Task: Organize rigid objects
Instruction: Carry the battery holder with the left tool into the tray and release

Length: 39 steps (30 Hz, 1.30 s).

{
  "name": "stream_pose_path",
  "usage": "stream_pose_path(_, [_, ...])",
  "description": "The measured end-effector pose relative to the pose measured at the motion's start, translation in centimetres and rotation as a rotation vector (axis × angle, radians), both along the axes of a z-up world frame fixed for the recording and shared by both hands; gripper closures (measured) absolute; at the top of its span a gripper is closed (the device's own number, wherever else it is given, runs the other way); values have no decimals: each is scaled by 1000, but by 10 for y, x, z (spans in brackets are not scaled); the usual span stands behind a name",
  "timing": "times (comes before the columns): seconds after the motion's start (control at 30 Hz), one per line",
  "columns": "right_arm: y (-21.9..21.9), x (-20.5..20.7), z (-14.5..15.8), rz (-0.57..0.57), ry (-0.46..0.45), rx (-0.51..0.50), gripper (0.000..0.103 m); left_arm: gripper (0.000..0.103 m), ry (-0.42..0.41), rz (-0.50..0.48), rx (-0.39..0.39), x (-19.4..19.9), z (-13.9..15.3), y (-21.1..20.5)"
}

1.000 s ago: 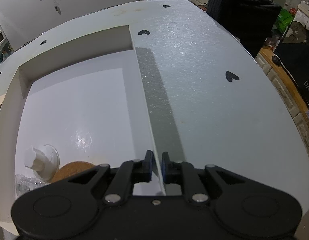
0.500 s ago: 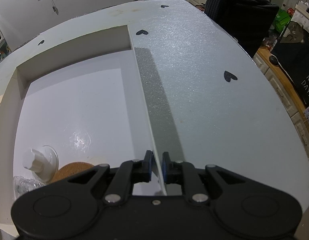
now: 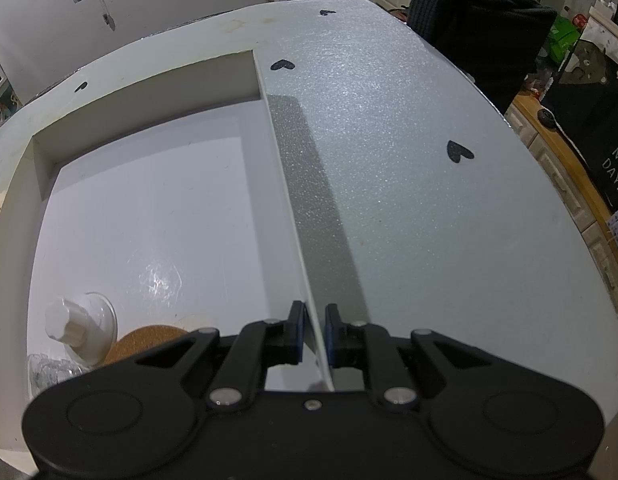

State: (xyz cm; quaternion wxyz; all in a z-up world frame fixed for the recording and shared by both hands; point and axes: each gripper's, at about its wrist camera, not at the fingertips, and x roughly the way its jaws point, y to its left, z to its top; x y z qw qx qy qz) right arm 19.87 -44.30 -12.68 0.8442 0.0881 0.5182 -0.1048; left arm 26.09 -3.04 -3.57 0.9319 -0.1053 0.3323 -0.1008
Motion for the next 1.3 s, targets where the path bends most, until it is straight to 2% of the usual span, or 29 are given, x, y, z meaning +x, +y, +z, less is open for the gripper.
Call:
stream_pose_path(0.13, [-1, -1, 0, -3, -2, 4, 91, 39, -7, -95, -36, 16, 15, -36])
stream_pose_path(0.27, [-1, -1, 0, -9, -4, 4, 91, 39, 37, -203, -60, 25, 14, -78])
stream_pose_path(0.47, [-1, -2, 0, -10, -8, 4, 91, 39, 182, -327, -73, 28, -14, -142])
stream_pose_path(0.7, [-1, -2, 0, -11, -7, 7, 91, 39, 300, -452, -24, 24, -55, -207])
stream_pose_path(0.83, [-2, -2, 1, -11, -6, 9, 91, 39, 366, -453, -40, 31, -70, -225])
stream_pose_path(1.03, [-2, -2, 1, -9, -4, 10, 91, 39, 472, -375, -87, 34, -87, -243])
stream_pose_path(1.3, [-2, -1, 1, -8, -1, 8, 91, 39, 481, -295, -89, 34, -91, -256])
